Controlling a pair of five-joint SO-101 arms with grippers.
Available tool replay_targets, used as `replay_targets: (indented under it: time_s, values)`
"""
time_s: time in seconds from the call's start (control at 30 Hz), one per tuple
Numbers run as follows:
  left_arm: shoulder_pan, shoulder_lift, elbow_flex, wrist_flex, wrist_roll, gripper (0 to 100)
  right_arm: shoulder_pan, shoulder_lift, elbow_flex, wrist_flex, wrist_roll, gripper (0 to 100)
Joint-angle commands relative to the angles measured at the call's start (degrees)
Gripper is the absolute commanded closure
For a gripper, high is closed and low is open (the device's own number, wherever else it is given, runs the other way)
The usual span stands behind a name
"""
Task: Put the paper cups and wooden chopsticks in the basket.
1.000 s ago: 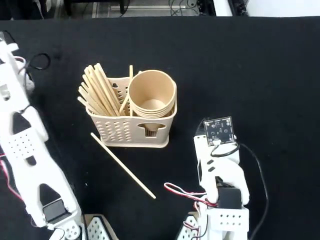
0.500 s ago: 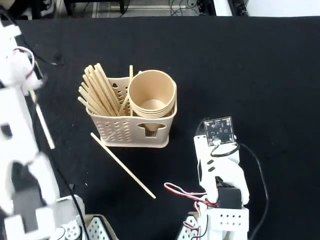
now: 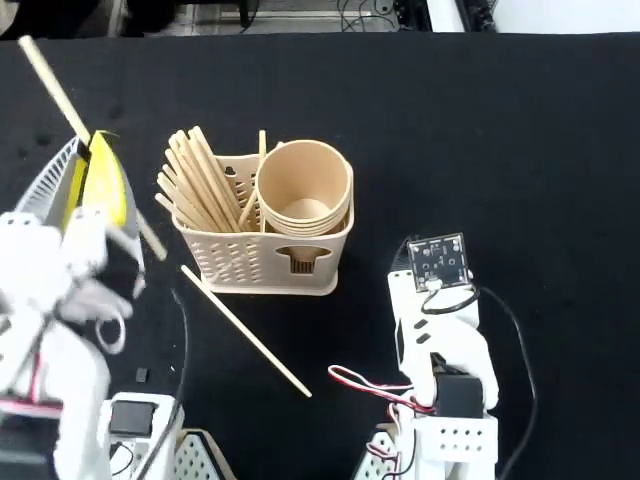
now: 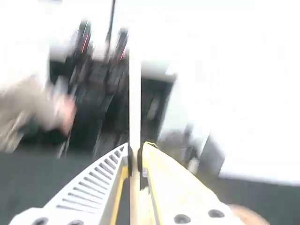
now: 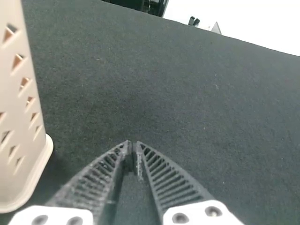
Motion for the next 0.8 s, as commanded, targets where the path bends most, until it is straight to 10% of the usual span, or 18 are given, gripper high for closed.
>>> replay_targets:
  time_s: [0.0,0.47,0.77]
  values:
    - [3.3,-15.5,15.3,-17.9,0.5,97,-0.7,-4.1,-0.2,0.3,0.4,98.5]
    - [3.1,-7.9,43.6,-48.4,6.7,97,-0.7,-4.1,-0.2,0.2,0.4,98.5]
    - [3.5,5.0,42.4,-49.5,7.0,97,-0.7,-4.1,-0.2,0.2,0.4,98.5]
